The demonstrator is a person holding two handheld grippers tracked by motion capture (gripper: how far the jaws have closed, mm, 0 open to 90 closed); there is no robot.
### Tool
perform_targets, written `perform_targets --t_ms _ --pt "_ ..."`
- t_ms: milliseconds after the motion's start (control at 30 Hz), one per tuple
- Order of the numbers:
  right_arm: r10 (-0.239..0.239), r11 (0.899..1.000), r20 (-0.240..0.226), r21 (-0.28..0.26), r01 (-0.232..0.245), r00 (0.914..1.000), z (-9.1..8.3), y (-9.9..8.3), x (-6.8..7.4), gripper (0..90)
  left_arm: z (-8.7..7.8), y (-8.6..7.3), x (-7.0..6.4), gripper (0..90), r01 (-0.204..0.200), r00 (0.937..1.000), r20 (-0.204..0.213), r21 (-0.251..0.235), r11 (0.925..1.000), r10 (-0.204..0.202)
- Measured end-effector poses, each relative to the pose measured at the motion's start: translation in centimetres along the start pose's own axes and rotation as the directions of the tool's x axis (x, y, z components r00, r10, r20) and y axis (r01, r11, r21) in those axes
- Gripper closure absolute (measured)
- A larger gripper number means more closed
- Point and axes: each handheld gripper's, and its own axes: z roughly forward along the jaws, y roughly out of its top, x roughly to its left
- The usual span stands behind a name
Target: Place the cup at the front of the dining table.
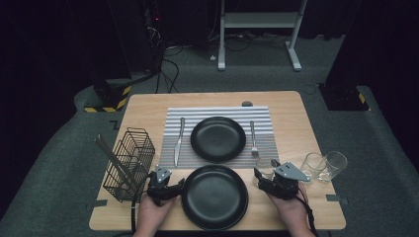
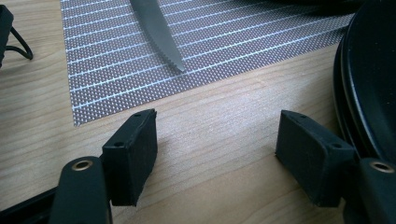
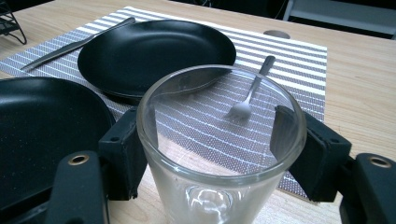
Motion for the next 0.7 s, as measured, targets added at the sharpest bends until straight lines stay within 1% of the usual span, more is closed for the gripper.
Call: perform_targets --t_ms 267,433,533,567,633,700 --pt "0.006 1.000 -0.004 -0.008 -0.006 1.0000 -0.3 0.3 -0.1 29.1 0.0 0.0 0.0 29.5 0.002 1.0000 -0.001 -0.001 1.0000 -0.002" --pt "-0.002 1.000 0.001 -0.015 0.002 1.0000 -0.5 0.5 -0.1 29.2 0.0 0.0 -0.1 29.8 0.005 1.0000 -0.003 -0.002 1.0000 -0.005" --pt "-0.001 1.000 0.001 -0.018 0.001 1.0000 -0.6 0.7 -0.1 29.2 0.0 0.0 0.0 29.6 0.004 1.0000 0.000 0.000 1.0000 -0.004" --pt "0.000 1.000 0.001 -0.021 0.000 1.0000 -0.7 0.7 -0.1 29.2 0.0 0.0 0.0 29.2 0.001 1.0000 0.008 -0.001 1.0000 -0.001" --pt "-0.011 1.000 0.000 -0.027 0.011 0.9999 -0.7 0.9 0.0 29.2 0.0 0.1 0.1 28.2 -0.004 0.9999 0.014 0.005 1.0000 0.004" --pt "-0.023 0.999 0.004 -0.030 0.023 0.9997 -0.8 1.1 0.1 29.1 0.0 0.2 0.1 27.4 0.005 0.9998 0.019 0.011 0.9999 -0.005"
